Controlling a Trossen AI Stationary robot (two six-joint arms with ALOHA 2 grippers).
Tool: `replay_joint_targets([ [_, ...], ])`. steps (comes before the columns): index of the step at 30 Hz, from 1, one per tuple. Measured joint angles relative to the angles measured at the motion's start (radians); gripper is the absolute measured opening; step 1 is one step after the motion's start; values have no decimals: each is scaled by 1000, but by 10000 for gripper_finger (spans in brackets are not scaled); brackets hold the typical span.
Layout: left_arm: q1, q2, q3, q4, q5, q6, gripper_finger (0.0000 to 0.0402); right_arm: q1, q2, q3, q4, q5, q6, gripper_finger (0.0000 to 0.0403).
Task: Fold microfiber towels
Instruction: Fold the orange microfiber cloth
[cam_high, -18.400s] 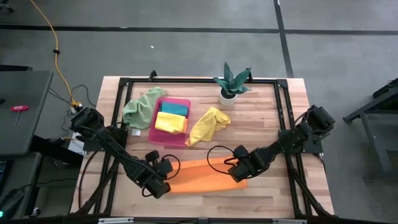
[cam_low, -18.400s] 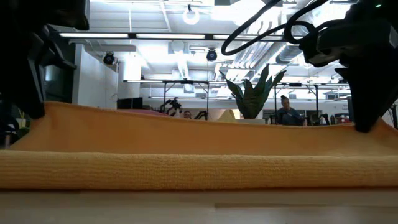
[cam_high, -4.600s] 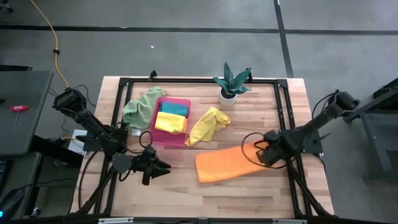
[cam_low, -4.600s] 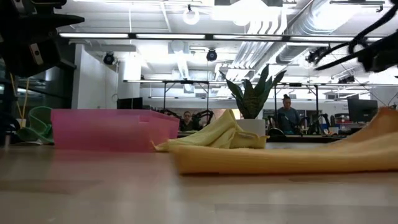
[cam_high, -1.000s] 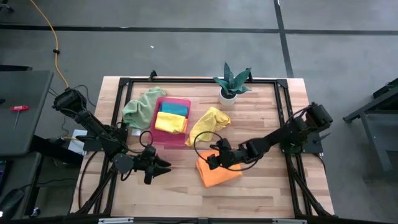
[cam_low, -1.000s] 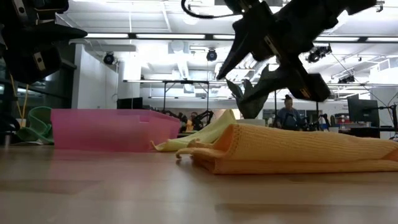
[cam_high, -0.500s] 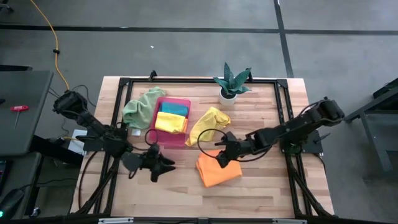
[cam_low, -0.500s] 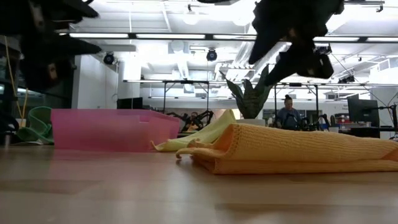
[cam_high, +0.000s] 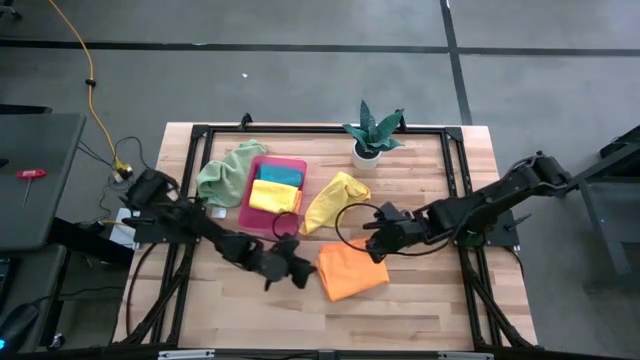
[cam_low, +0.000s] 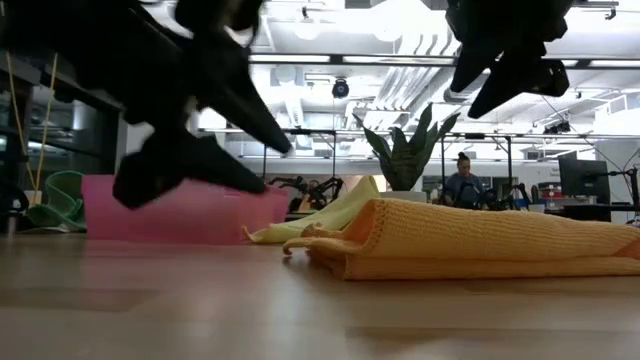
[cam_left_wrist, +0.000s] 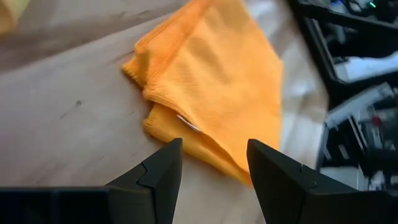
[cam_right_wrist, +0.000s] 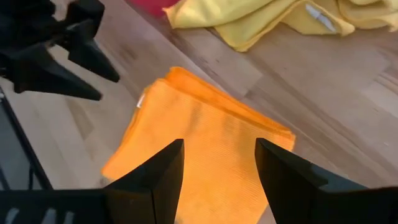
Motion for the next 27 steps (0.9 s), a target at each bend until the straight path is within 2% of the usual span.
replay_joint_targets([
  [5, 18, 101, 47, 4, -1, -145, 170, 8, 5, 0, -10, 0, 1, 190],
  [9, 16, 126, 47, 1, 17, -201, 170, 8, 5, 0, -23, 0, -4, 190],
  [19, 23, 129, 52, -9, 40, -241, 170, 8, 5, 0, -33, 18, -6, 190],
  [27, 29, 211, 202, -169, 56, -202, 170, 8, 5, 0, -38, 38, -6, 190],
])
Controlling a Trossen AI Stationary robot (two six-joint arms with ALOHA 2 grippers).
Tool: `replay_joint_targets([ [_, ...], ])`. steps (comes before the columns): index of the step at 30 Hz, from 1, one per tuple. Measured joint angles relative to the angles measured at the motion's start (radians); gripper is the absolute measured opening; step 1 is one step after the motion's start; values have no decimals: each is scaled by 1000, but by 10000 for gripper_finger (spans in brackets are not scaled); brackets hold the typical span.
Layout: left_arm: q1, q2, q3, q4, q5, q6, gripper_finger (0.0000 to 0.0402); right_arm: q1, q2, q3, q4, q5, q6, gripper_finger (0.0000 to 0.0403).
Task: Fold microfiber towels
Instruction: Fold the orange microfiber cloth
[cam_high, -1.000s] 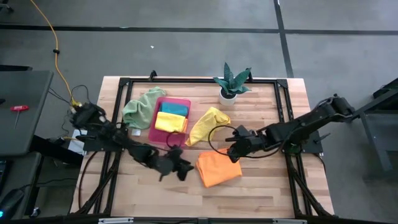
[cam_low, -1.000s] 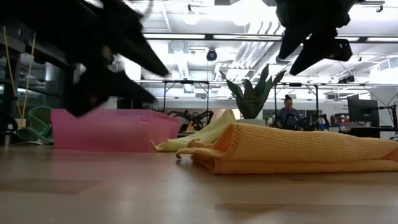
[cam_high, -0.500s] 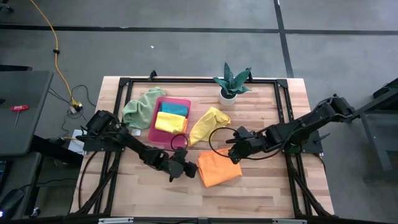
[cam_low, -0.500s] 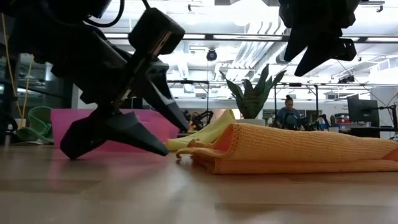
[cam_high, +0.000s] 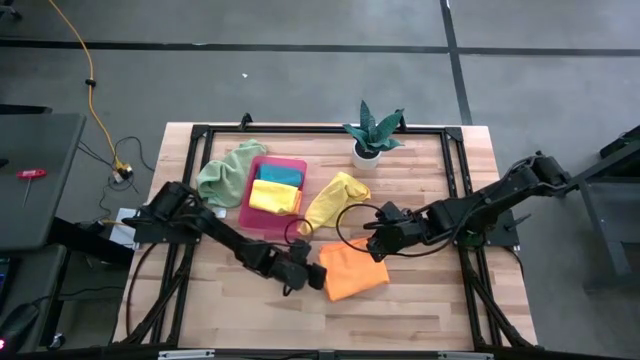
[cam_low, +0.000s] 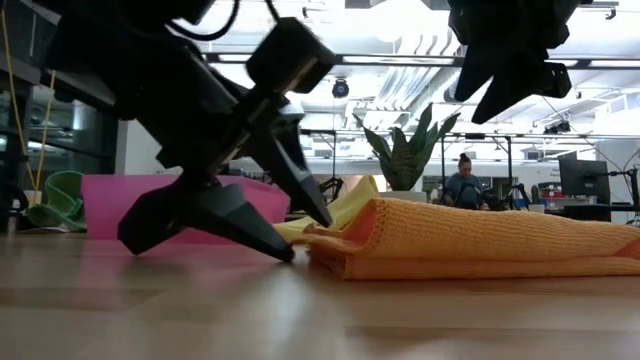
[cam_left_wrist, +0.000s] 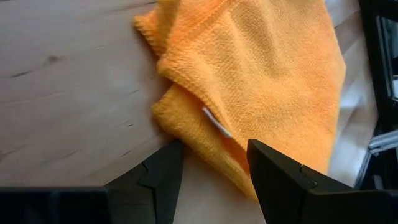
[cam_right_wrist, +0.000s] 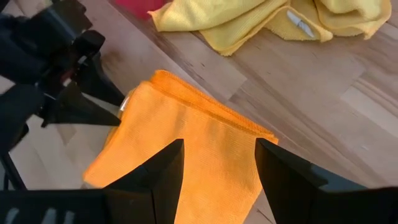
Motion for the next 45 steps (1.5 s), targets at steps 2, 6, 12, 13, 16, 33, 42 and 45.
replay_joint_targets([
  [2, -1, 12, 17, -9, -25, -5, 170, 0, 0, 0, 1, 1, 0, 190],
  [6, 1, 14, 24, -15, -55, -7, 170, 0, 0, 0, 1, 2, 1, 190],
  [12, 2, 15, 24, -8, -71, -7, 161, 0, 0, 0, 1, 9, 1, 190],
  [13, -1, 15, 25, -10, -80, -3, 153, 0, 0, 0, 1, 11, 1, 190],
  [16, -9, 11, 24, -17, -113, 24, 112, 0, 0, 0, 1, 17, 1, 190],
  [33, 8, 7, 30, 163, -86, 122, 4, 0, 0, 0, 4, 25, 0, 190],
  [42, 42, 6, 121, 163, -44, 256, 1, 0, 0, 0, 3, 25, 0, 190],
  [45, 73, 5, 150, 162, -8, 306, 1, 0, 0, 0, 3, 25, 0, 190],
])
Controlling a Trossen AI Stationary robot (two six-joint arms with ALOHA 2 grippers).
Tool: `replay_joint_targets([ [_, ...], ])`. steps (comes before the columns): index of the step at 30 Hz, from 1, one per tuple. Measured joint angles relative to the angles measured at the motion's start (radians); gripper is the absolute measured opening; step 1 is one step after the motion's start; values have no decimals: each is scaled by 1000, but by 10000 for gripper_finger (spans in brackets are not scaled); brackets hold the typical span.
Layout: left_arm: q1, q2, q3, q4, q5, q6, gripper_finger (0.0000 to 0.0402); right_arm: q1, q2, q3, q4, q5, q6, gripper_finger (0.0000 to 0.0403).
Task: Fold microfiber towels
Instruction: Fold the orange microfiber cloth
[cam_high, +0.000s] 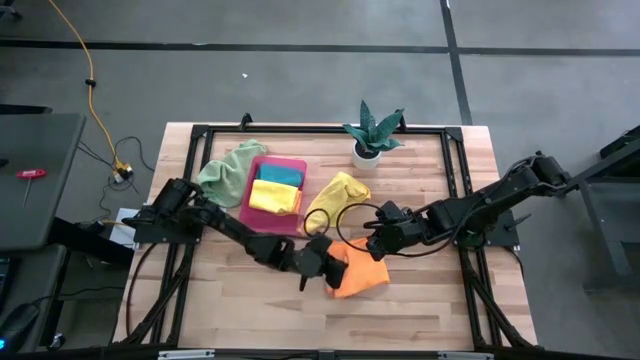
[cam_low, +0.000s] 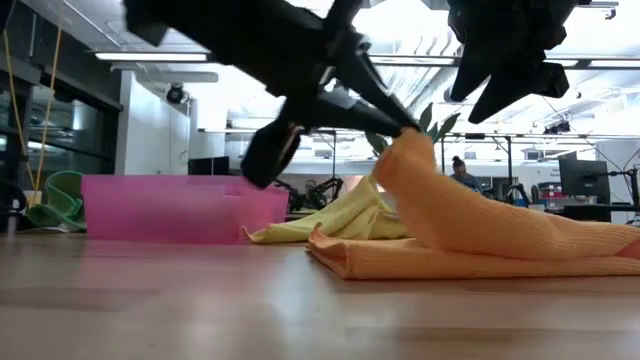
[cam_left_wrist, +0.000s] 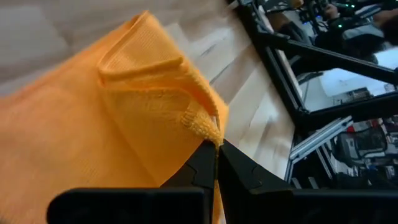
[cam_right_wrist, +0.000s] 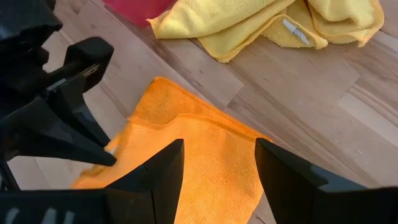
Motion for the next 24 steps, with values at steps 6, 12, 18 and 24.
replay_joint_targets([
  [6, 43, 0, 33, 17, 23, 24, 0, 3, -1, 0, -7, -49, -40, 190],
  [12, 60, 0, 37, 133, 23, 23, 0, 32, -51, 0, -82, -53, -79, 190],
  [18, 73, 0, 37, 209, -6, -53, 0, 65, -168, 0, -202, 8, -72, 190],
  [24, 76, 1, 37, 264, -49, -101, 0, 72, -254, 0, -287, 68, -19, 190],
])
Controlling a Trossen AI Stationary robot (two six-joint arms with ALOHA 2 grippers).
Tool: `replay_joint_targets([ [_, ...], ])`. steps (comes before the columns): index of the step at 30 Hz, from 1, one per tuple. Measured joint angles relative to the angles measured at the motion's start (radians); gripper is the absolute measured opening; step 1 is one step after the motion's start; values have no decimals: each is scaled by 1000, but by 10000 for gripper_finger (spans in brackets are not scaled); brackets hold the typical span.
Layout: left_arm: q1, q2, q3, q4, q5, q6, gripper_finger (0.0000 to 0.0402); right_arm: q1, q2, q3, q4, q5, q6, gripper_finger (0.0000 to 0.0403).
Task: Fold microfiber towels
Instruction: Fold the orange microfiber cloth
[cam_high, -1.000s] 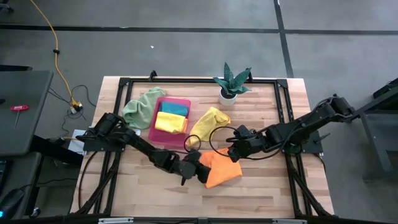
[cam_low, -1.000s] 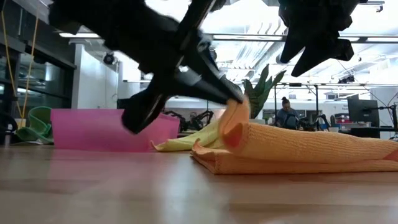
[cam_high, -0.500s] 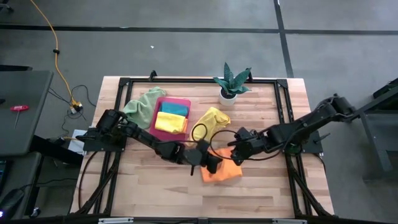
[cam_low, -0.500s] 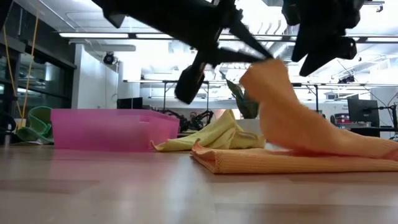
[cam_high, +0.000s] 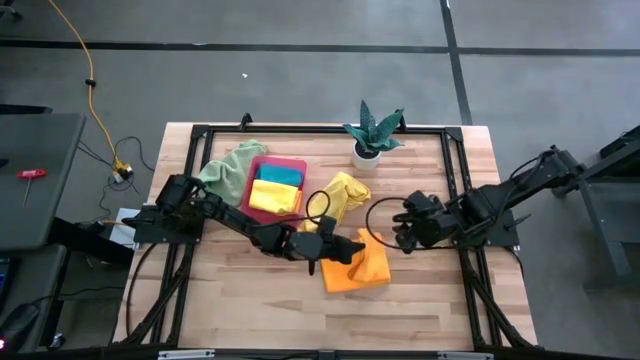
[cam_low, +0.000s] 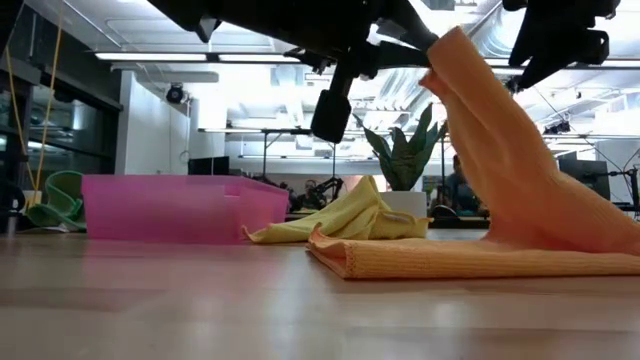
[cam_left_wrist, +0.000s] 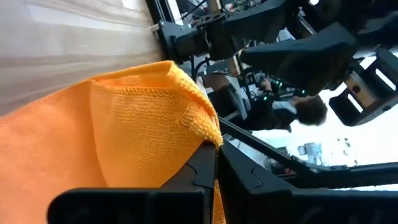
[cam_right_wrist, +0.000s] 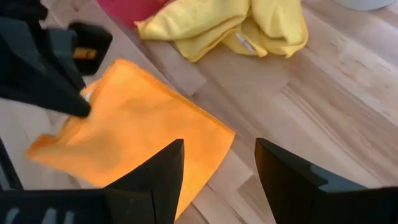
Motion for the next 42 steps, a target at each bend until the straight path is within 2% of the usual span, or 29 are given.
replay_joint_targets([
  [9, -38, 74, 0, -1, -74, -103, 0, -1, -15, 0, -7, 16, -4, 190],
  [16, -77, 85, 0, -147, -114, -197, 0, -1, -15, 0, -7, 16, -7, 190],
  [22, -130, 81, 0, -149, -163, -273, 0, -1, -15, 0, -7, 28, -5, 190],
  [29, -178, 81, -1, -188, -311, -495, 0, -1, -15, 0, -7, 29, -4, 190],
  [33, -160, 81, 0, -217, -288, -478, 0, -1, -15, 0, -7, 40, -4, 190],
  [42, -152, 81, 0, -419, -206, -449, 0, -1, -15, 0, -7, 45, 0, 190],
])
